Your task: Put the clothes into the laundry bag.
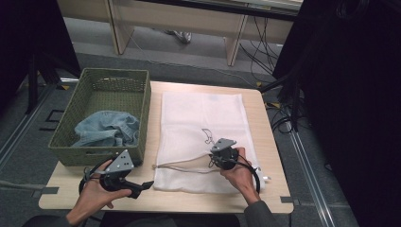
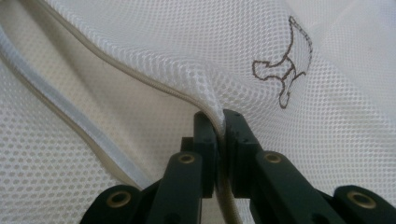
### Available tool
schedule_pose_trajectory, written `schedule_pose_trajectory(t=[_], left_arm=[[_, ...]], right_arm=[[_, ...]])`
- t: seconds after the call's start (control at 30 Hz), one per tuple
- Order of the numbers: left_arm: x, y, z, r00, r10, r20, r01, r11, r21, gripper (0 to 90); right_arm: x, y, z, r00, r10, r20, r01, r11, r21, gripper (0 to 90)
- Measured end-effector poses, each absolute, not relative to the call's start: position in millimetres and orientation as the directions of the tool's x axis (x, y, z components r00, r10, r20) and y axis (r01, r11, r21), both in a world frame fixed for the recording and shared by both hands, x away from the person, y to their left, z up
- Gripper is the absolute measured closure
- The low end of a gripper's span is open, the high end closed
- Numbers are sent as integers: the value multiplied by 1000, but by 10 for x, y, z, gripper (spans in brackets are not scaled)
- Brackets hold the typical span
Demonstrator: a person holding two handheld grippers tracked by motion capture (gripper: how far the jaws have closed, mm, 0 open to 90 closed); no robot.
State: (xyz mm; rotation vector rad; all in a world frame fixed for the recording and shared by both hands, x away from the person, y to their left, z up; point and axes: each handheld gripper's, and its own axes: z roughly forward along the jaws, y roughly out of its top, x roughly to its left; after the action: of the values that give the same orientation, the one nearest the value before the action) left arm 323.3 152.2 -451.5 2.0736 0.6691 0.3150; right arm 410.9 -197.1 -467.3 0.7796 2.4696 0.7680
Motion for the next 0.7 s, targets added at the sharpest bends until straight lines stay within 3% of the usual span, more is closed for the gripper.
schedule_pose_trajectory(t=[0.37,0.7], left_arm=[[3235,1551,-4456,806,589,-62,360,-404,841,173],[3290,1875,-4017,754,657,-19,324,-346,881,163]], right_arm=[[4306,-1997,-4523,-708,671,-218,389,629,673,855],[4353,-2016,-4276,-712,672,-205,371,607,703,858]])
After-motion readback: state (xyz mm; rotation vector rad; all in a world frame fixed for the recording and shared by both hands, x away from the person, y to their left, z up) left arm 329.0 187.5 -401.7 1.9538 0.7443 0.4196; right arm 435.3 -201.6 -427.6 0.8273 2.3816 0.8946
